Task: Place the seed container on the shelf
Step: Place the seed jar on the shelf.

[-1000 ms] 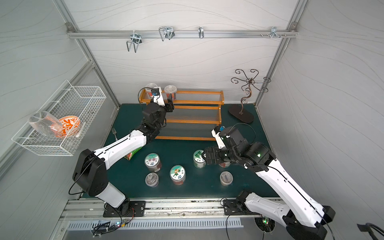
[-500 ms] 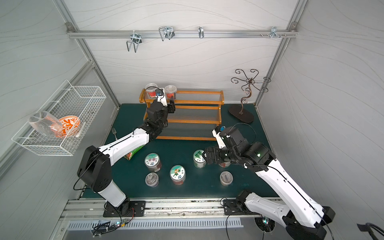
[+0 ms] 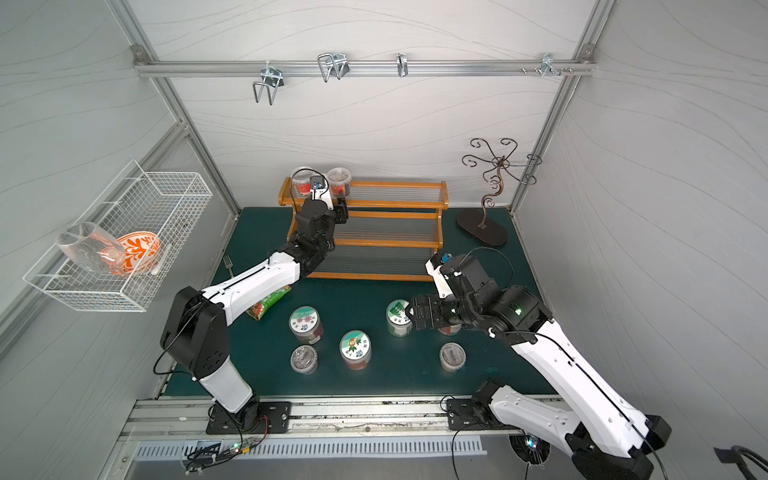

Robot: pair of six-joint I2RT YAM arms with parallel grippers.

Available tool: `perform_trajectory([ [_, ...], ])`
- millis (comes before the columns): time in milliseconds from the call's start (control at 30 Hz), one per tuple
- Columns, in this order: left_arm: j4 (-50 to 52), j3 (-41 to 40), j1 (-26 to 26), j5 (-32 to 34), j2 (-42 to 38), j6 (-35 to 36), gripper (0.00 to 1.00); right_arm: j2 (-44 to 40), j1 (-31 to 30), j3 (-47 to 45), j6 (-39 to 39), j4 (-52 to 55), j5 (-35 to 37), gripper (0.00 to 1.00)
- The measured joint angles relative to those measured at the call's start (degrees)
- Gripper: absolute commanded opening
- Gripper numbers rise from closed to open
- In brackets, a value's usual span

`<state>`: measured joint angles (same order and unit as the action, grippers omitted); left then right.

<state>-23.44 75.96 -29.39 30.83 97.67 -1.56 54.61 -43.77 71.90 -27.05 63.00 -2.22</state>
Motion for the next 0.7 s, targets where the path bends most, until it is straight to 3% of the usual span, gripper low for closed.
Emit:
perform_trajectory([
  [300, 0.5, -4.0, -0.4, -2.1, -3.6, 1.9, 0.68, -0.3, 0.0, 0.0, 0.0, 0.0, -0.4, 0.99],
  [567, 1.2, -16.1, -4.5, -1.5, -18.0, 9.0, 0.87, -1.1, 0.3, -1.0, 0.0, -0.5, -1.0, 0.99],
  [700, 7.5, -20.5, -7.1, -1.4, -26.8, 10.0, 0.98, -1.1, 0.3, -2.1, 0.0, -1.3, -1.6, 0.99],
])
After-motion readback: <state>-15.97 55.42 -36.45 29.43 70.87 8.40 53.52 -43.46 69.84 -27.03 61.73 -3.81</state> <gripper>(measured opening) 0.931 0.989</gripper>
